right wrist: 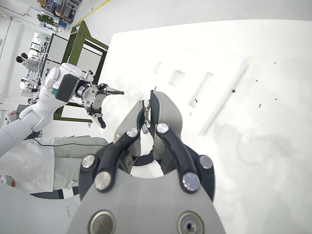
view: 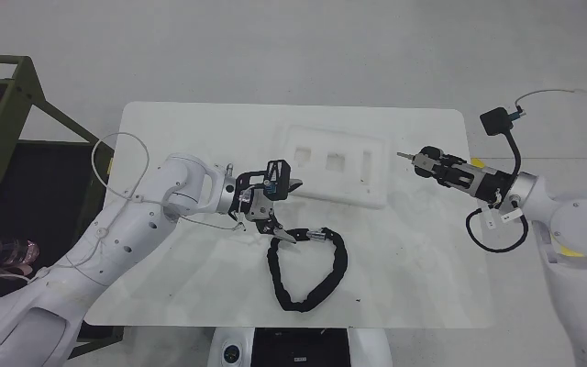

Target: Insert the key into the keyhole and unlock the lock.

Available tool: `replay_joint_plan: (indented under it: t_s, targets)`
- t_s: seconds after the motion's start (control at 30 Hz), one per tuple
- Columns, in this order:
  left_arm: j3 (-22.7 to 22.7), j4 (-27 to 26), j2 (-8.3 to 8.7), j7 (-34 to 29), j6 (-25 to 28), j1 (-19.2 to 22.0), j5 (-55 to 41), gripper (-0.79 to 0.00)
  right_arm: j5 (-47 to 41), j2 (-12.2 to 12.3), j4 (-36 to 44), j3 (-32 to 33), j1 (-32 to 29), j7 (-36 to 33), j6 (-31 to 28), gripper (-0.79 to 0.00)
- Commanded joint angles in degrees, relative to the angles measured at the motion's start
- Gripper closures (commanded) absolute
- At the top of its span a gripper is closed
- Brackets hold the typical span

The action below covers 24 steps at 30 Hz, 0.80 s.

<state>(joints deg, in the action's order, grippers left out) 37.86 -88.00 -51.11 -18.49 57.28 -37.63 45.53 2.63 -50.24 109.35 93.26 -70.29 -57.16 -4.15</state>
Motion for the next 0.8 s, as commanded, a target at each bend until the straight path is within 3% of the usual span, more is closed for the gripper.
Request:
replay_joint_plan:
  t_s: [0.0,0.1,0.23,0.7,0.77]
  targets:
    - [0.0,-1.0,0.01,-0.7,-0.4,-0.5,1.4,-0.785,0.0,0.0,0.0,0.0,0.0,0.0,0.0,0.000]
    - [-0.6,-2.7,-0.25,-1.0,0.2,-1.2,3.8,-0.785,0.0,0.0,0.0,0.0,0.0,0.0,0.0,0.000]
    - [-2.0,-2.6,-1.28,3.4,-0.1,-2.6,6.6,-0.785,0.0,0.0,0.0,0.0,0.0,0.0,0.0,0.000]
    - [-9.9,6.3,-7.49,13.6,-0.4,1.0,26.1,-0.785,0.0,0.0,0.0,0.0,0.0,0.0,0.0,0.000]
    - [-10.6,7.9,-8.31,15.4,-0.9,1.4,27.6,-0.736,0.0,0.0,0.0,0.0,0.0,0.0,0.0,0.000]
